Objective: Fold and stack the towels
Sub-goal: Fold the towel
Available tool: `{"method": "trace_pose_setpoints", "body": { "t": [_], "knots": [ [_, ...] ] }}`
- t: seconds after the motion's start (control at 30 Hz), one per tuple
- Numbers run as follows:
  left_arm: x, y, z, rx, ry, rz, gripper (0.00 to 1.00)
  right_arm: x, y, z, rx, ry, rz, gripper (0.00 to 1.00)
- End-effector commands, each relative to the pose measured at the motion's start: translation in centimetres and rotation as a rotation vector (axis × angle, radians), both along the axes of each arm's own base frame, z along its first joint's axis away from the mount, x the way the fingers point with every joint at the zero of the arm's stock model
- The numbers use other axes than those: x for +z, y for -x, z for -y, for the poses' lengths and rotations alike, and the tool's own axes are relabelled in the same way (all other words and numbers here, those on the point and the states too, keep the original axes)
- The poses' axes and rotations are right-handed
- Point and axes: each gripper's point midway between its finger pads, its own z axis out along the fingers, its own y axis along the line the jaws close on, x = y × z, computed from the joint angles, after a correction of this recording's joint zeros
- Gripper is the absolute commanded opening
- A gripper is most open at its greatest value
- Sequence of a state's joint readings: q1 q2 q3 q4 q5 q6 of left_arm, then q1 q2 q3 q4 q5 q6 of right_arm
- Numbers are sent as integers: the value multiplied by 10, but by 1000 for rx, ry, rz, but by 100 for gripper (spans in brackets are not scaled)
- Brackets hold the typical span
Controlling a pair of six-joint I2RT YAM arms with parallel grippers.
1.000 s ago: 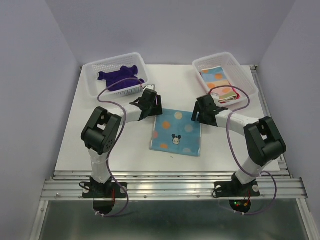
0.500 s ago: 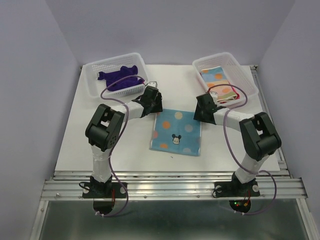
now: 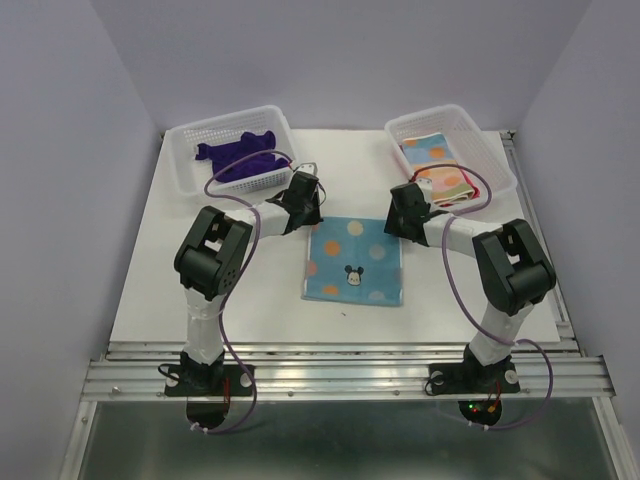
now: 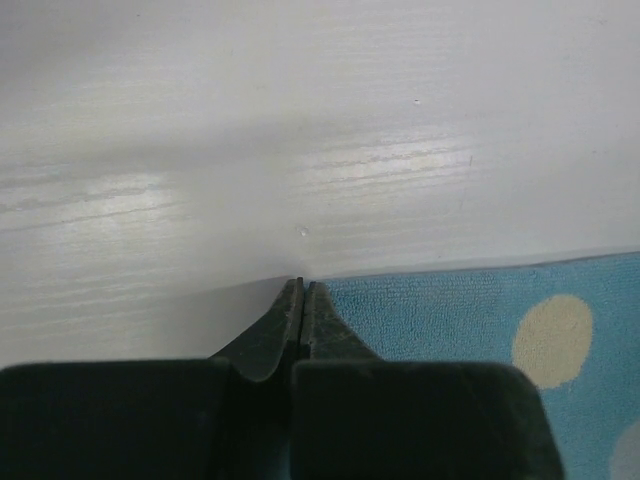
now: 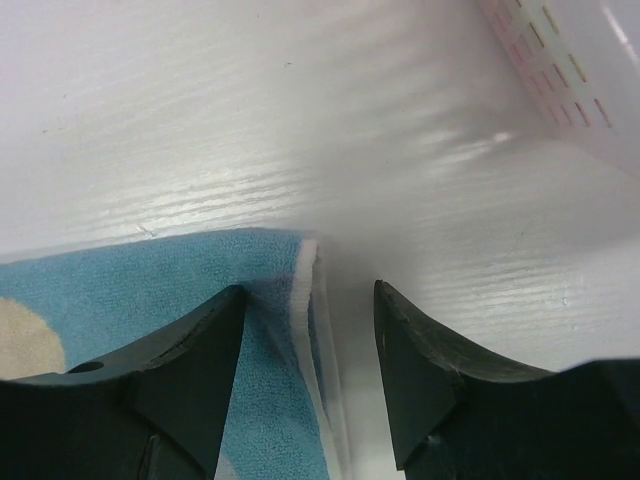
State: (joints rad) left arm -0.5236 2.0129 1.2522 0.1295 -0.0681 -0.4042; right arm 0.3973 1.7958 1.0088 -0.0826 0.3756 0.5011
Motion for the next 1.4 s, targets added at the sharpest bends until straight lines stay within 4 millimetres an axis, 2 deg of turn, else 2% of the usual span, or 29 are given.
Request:
{"method": "trace_pose_setpoints", "body": {
  "t": [0.0,0.13,0.23,0.33,0.47,0.57,0.77,0.87,0.97,1.0,1.07,1.13,1.17,1.27,1.3,1.37],
  "knots": [
    [-6,0,-4,-7,-33,-20,0,31,-28,-4,-17,-32,120,59],
    [-5,0,-5,-2,-34,-13,0,45,-33,-6,-15,-51,167,59],
    [-2,0,-3,-11,-18,-2,0,47,-35,-7,-14,-50,173,59],
    [1,0,-1,-19,-5,5,0,40,-39,-5,-27,-29,162,58],
    [-1,0,-1,-16,-5,3,0,28,-43,-1,-42,-6,135,50],
    [-1,0,-2,-14,-3,6,0,18,-43,-2,-35,-10,122,48],
    [3,-1,-3,-8,-1,22,0,5,-38,-4,-28,-16,85,31],
    [17,-2,-2,-8,19,56,0,8,-37,-7,-3,-26,88,18],
    [29,-2,1,-27,46,85,0,21,-38,-13,40,-43,117,13],
    [39,-1,3,-34,65,109,0,25,-38,-15,63,-50,122,11],
    [48,-1,5,-38,86,128,0,37,-36,-17,75,-65,154,11],
    [58,3,5,-44,109,145,0,40,-30,-16,90,-69,158,9],
    [69,3,7,-51,131,171,0,53,-30,-18,104,-81,190,9],
    [69,18,10,-87,178,164,0,66,-18,-19,139,-108,226,9],
    [79,20,12,-92,201,187,0,68,-13,-22,163,-123,226,9],
    [74,30,9,-93,217,170,0,71,-6,-24,178,-142,232,9]
  ]
}}
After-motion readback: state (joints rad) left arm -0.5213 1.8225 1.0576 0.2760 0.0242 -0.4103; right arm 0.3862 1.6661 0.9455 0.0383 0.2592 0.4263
